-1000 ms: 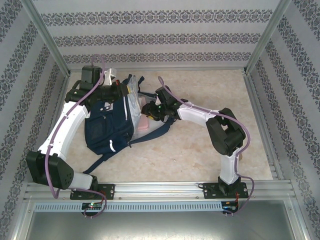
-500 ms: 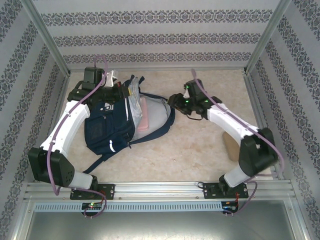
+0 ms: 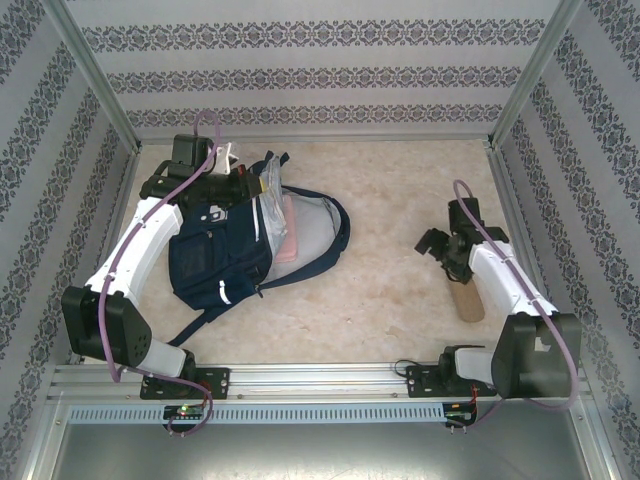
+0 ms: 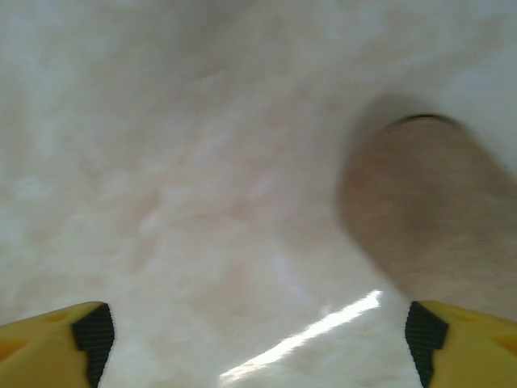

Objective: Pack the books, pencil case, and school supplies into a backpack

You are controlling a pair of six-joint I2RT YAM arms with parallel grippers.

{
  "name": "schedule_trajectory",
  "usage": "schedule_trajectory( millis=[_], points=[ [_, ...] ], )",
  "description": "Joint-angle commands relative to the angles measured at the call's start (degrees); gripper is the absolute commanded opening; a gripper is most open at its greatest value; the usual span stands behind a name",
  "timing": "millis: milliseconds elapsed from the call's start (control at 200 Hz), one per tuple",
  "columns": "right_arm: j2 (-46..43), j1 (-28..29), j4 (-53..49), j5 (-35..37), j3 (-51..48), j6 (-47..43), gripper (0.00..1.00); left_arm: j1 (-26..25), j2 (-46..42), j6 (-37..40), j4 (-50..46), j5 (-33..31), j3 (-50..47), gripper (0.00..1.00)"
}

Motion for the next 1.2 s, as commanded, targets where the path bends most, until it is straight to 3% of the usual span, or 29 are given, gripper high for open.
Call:
schedule_trajectory(
  millis=[0, 325, 495, 605, 754, 889, 1199],
  points=[
    [-1.3, -4.3, -1.5, 2.4, -1.5, -2.3, 0.98, 0.6, 0.2, 1.6, 0.1, -0.6, 2.4, 0.0],
    [4.8, -18.0, 3.1, -4.2, -3.3, -5.9, 0.98, 0.6, 0.1, 1.9, -0.4, -0.9, 1.9, 0.0],
    [8.9, -22.4, 6.3, -12.5, -2.9, -7.8, 0.98, 0.6, 0.6, 1.9, -0.3, -0.6, 2.0, 0.0],
    [10.0, -20.8, 6.2, -17.2, -3.8, -6.8, 0.98, 0.6, 0.8, 2.0, -0.3, -0.6, 2.1, 0.0],
    [5.1, -16.4, 6.0, -18.6, -6.7, -3.6, 0.98, 0.6, 1.0, 2.1, -0.2, -0.8, 2.3, 0.0],
    [2.9, -12.2, 5.1, -16.0, -8.4, -1.6, 0.98, 0.6, 1.7, 2.0, -0.1, -0.7, 2.5, 0.0],
    [6.8, -3.3, 1.3, -7.9, -7.1, -1.4, 0.98, 0.6, 2.4, 2.4, -1.0, -0.5, 3.5, 0.0]
  ],
)
